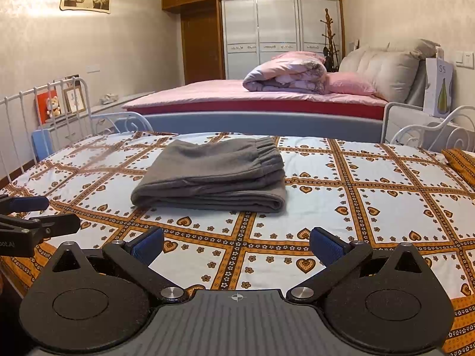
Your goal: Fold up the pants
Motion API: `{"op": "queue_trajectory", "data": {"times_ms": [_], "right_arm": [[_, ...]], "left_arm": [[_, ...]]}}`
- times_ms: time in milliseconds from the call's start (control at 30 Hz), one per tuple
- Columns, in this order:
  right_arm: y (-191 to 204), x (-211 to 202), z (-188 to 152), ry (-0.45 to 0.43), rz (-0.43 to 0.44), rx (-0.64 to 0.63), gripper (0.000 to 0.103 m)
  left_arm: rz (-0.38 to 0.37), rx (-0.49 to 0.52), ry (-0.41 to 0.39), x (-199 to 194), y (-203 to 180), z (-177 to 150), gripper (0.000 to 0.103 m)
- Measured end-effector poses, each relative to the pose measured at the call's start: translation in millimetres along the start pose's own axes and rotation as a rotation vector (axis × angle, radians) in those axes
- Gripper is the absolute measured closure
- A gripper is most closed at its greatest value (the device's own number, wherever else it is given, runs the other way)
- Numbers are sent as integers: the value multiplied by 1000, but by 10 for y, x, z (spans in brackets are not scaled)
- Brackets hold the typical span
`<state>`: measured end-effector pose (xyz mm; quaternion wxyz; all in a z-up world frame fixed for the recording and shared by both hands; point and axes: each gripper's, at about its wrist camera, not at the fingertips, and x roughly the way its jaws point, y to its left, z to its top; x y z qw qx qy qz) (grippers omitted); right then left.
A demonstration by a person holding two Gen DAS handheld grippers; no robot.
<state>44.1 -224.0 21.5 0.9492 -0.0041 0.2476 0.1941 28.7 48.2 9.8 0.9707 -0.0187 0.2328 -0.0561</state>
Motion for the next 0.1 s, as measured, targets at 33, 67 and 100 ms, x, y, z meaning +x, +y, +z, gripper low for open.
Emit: {"op": "queue_trajectory", "data": {"times_ms": [33, 67, 100], "right_arm": [[1, -3, 0, -1, 0, -1, 0], [2, -6, 0, -1, 1, -2, 0], [5, -6, 1, -1, 1, -2, 0]], "left_arm": [[-1, 1, -1, -1, -4, 0, 8], [1, 2, -1, -1, -5, -1, 7], [0, 0, 1, -1, -5, -1, 7]]}}
